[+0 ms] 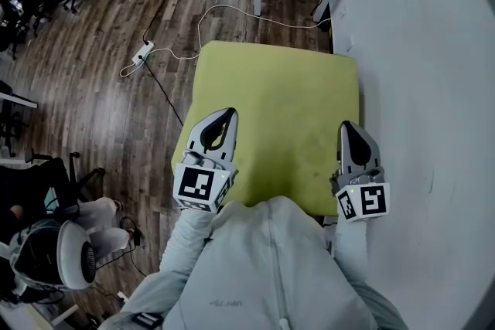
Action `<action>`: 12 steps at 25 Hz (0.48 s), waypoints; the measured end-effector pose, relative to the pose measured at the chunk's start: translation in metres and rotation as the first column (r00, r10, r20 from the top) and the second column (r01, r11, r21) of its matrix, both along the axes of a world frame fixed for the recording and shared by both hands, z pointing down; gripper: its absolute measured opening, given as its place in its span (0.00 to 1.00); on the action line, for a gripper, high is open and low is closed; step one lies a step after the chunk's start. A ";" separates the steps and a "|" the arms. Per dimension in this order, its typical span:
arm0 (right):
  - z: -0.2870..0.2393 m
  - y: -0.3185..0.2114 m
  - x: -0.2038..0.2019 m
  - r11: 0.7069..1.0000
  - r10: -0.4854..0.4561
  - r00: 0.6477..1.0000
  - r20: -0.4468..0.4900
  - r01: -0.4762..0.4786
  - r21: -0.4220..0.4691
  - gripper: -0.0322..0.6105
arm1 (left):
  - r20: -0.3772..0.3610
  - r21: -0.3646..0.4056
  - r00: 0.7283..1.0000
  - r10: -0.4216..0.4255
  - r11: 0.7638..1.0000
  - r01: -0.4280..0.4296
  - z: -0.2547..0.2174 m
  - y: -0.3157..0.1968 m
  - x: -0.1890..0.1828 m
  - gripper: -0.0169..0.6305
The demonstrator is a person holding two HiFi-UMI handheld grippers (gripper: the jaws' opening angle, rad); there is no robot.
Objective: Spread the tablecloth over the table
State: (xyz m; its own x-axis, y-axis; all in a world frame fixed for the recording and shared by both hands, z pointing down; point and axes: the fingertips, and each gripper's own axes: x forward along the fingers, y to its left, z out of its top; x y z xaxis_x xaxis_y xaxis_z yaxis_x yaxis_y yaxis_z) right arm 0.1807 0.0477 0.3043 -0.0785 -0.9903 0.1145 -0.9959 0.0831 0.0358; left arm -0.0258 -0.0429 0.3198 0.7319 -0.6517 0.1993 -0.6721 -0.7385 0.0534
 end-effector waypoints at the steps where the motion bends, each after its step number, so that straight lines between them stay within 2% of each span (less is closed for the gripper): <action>1: 0.000 0.001 0.000 1.000 0.002 1.000 0.000 -0.002 -0.001 0.08 | -0.002 -0.003 1.000 0.000 1.000 0.000 0.000 0.000 -0.001 0.06; 12: 0.004 0.005 0.000 1.000 0.005 1.000 -0.003 -0.005 -0.020 0.08 | 0.002 0.001 1.000 0.002 1.000 -0.002 0.000 0.000 -0.003 0.06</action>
